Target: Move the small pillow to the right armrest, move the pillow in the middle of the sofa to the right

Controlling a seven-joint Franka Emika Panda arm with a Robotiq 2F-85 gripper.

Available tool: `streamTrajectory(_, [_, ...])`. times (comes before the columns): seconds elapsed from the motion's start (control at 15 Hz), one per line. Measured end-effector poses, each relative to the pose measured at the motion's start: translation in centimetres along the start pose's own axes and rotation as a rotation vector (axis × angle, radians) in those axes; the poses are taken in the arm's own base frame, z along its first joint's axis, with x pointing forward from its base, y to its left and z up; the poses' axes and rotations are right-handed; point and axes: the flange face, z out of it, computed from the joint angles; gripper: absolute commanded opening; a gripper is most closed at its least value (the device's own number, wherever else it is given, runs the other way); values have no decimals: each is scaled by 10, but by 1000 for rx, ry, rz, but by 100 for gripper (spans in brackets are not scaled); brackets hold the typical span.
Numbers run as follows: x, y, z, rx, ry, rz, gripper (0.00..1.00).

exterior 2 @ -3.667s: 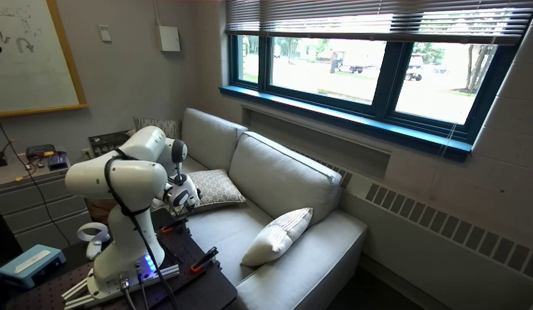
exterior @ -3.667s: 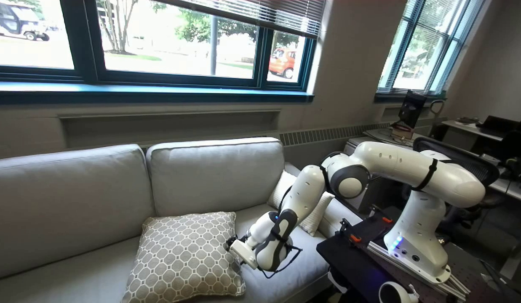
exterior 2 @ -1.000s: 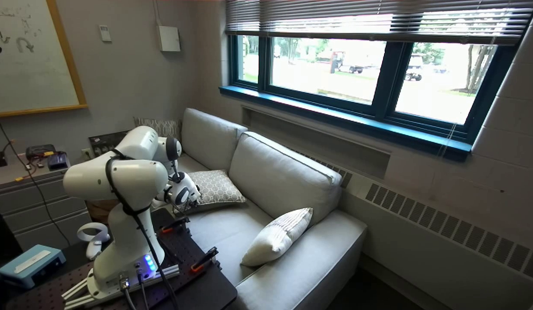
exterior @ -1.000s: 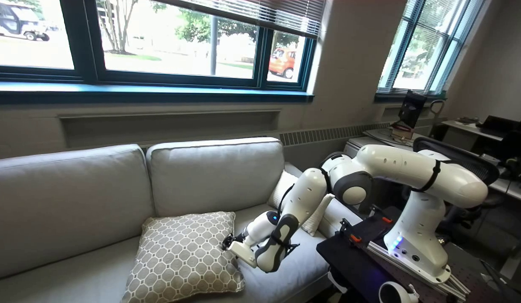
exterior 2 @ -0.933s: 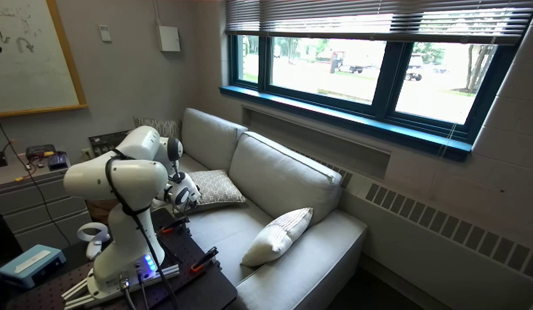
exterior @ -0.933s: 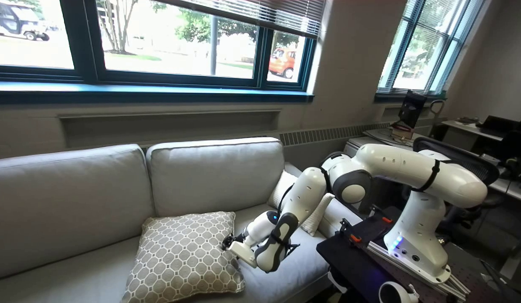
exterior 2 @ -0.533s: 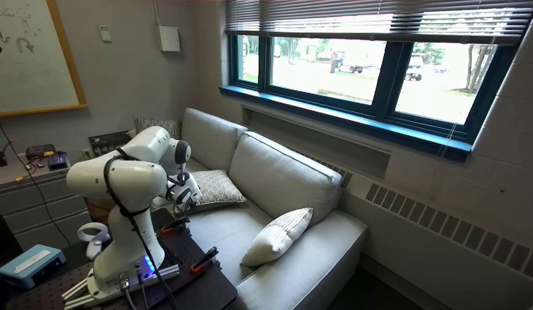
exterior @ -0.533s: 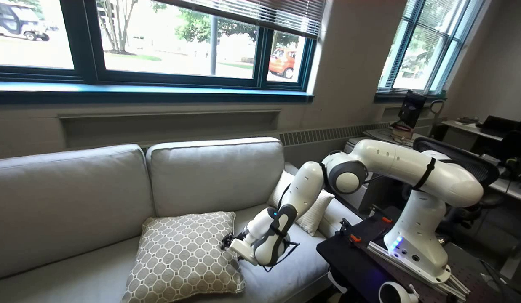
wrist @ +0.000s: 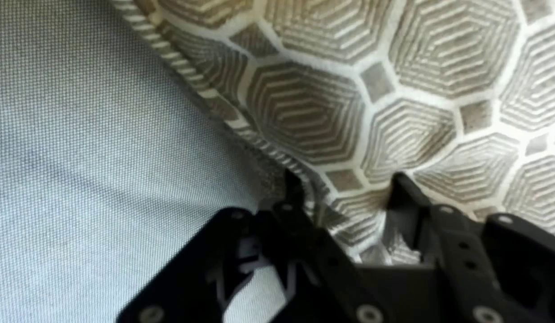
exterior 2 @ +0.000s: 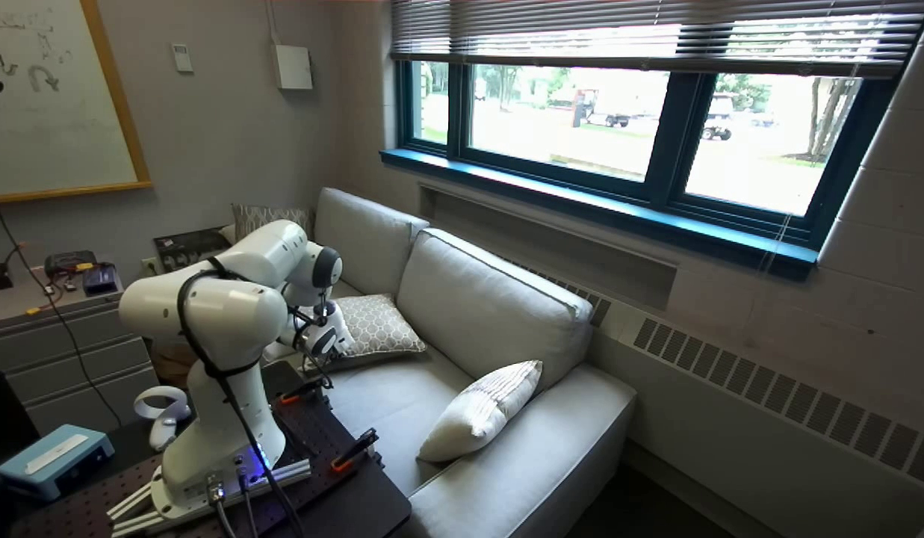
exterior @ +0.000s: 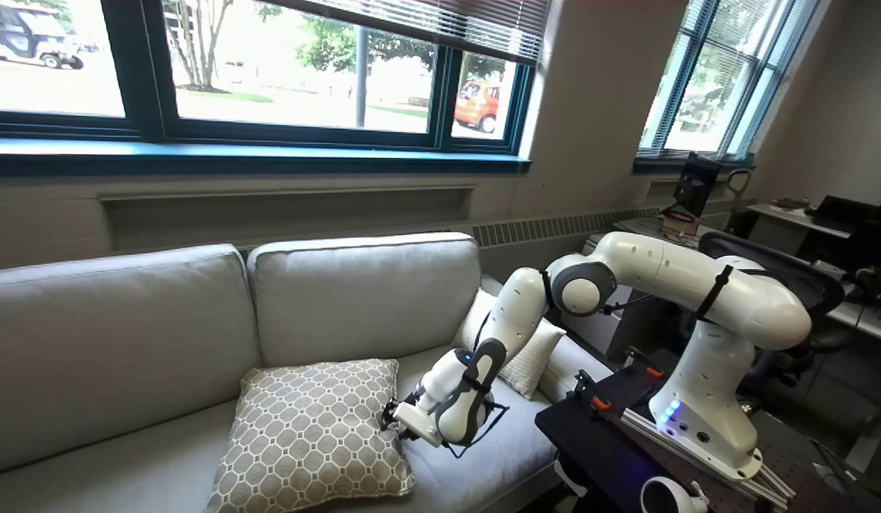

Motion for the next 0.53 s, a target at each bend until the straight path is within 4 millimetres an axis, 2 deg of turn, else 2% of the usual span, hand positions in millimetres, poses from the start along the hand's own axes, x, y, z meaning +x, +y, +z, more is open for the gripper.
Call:
streamTrajectory(0.2, [3, 4, 0, -5, -18, 17, 2])
streamTrajectory(0.27, [4, 4, -1, -6, -24, 25, 0])
streamTrajectory(0.4, [6, 4, -2, -3, -35, 43, 3])
streamTrajectory(0.53, [7, 3, -2, -1, -43, 60, 1])
